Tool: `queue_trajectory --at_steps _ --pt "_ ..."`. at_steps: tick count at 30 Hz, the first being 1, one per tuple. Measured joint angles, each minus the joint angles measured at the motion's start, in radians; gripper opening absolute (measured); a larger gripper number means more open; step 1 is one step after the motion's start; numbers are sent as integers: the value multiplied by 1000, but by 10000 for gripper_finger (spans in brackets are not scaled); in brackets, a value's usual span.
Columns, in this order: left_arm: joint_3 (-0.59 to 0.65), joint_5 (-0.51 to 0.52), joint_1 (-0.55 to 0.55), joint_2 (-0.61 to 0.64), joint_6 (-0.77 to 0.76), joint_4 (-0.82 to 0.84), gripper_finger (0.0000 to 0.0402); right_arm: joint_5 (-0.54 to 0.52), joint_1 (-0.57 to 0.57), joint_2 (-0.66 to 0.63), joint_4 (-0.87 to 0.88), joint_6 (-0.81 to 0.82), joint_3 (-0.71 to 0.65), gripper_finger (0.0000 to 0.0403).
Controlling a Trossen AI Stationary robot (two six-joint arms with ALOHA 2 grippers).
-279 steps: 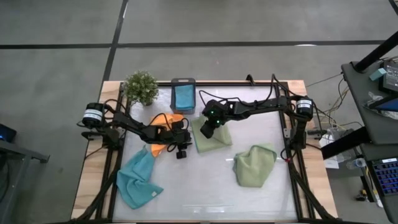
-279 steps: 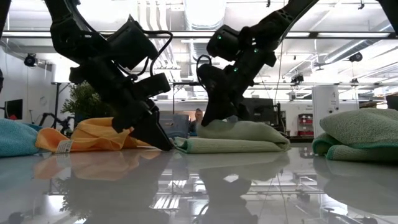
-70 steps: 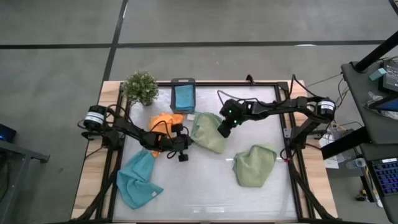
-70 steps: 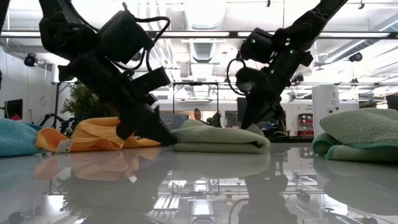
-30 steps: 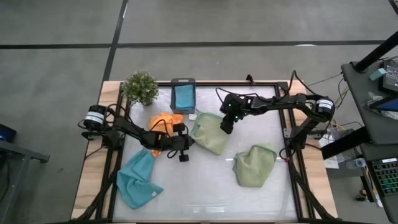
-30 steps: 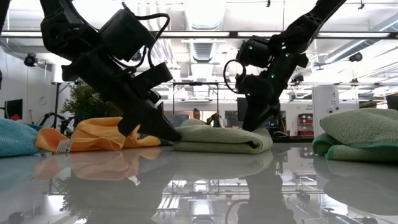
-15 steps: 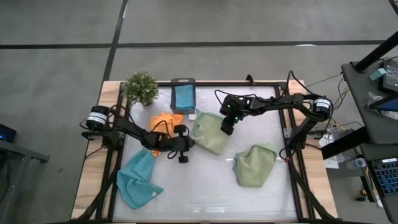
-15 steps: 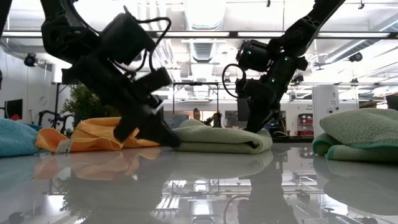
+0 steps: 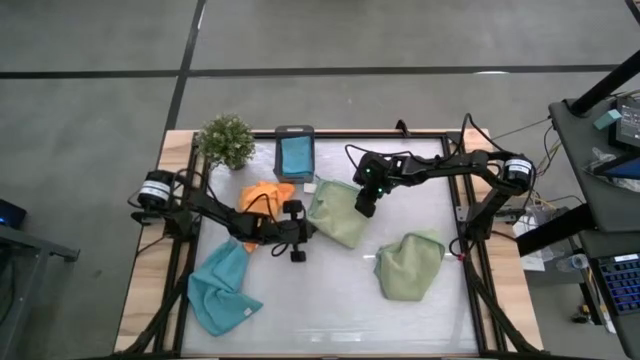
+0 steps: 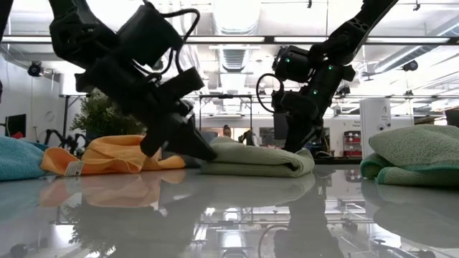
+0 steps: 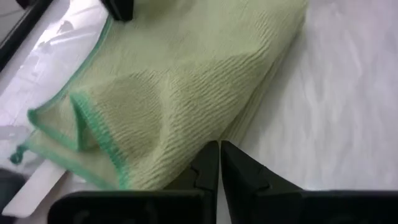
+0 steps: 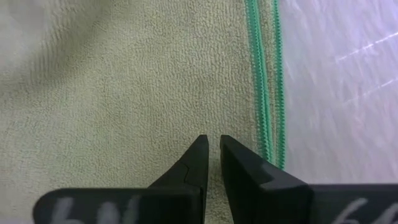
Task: Fold microfiber towels
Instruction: Fold the top green towel
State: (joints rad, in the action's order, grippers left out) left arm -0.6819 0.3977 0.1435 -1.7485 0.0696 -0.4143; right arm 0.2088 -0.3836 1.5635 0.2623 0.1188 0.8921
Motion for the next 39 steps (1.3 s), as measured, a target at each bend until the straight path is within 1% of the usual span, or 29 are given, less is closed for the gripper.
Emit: queue_trajectory --at_steps 16,25,30,35,39 --pt "1 3 -26 -35 -3 -24 4 0 8 -8 -4 1 0 34" --pt "1 3 -26 -32 -3 -23 4 -1 8 -4 38 -23 0 33" --pt "0 0 -22 -13 -3 -20 4 -1 8 -6 41 -34 0 11" --pt "2 -4 -20 0 -4 14 4 0 8 -6 47 -34 6 9" --pt "3 -32 -19 1 -10 14 4 0 5 -12 47 -22 6 9"
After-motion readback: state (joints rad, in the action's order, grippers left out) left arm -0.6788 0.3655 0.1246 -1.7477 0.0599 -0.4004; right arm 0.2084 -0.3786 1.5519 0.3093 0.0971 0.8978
